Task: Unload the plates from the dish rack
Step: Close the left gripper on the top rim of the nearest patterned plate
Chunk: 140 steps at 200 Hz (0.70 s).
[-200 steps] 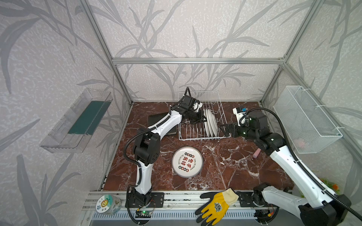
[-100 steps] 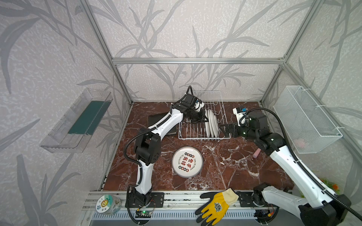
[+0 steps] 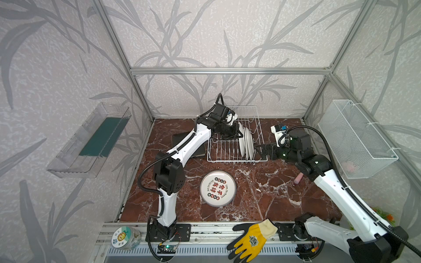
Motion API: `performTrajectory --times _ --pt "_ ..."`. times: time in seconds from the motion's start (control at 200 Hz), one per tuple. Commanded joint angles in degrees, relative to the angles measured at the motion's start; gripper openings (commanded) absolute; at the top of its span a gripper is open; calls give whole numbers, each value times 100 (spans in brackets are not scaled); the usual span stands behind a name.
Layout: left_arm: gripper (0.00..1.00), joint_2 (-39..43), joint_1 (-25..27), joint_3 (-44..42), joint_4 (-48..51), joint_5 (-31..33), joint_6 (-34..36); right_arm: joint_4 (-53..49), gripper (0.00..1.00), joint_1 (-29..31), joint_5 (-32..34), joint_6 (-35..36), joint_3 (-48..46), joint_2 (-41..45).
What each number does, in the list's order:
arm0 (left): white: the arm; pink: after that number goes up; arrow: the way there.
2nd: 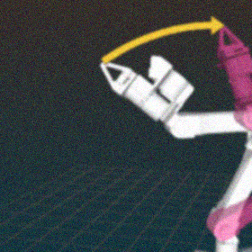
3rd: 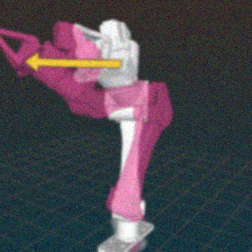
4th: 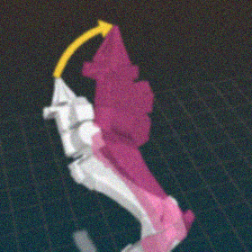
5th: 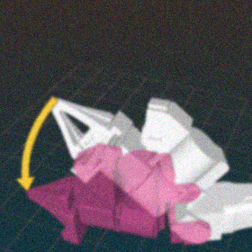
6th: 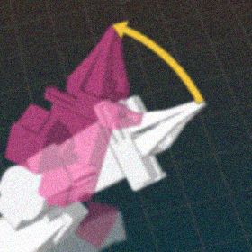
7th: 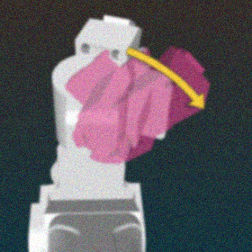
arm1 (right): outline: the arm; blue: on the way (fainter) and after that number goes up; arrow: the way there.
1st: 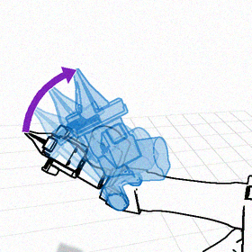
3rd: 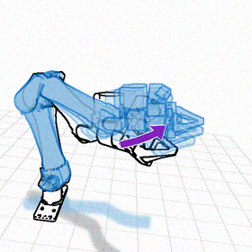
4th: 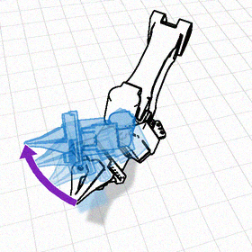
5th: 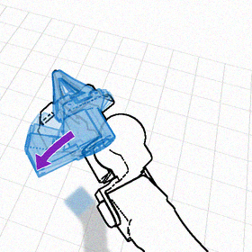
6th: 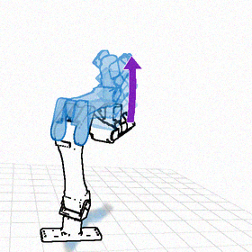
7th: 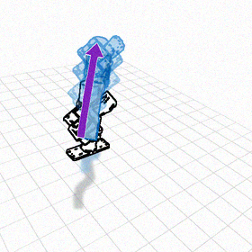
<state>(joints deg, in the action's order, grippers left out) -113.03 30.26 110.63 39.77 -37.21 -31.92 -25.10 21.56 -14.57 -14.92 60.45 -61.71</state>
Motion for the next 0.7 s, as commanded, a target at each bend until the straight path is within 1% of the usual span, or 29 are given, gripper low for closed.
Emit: performTrajectory --times 0.0,0.145,0.3,0.48,0.695 --pt "0 494 -6 277 58 261 73 116 99 32 -32 -36 -50 142" --pt "0 701 -11 265 -144 283 -136 108 99 32 -25 -16 -42 155" --pt "0 825 -7 389 -7 510 -105 97 99 32 -36 -33 -42 185" --pt "0 975 -46 405 6 674 -237 102 99 26 -12 -15 -42 267" --pt "0 1347 -55 433 11 1108 -143 114 99 32 12 -36 2 309"
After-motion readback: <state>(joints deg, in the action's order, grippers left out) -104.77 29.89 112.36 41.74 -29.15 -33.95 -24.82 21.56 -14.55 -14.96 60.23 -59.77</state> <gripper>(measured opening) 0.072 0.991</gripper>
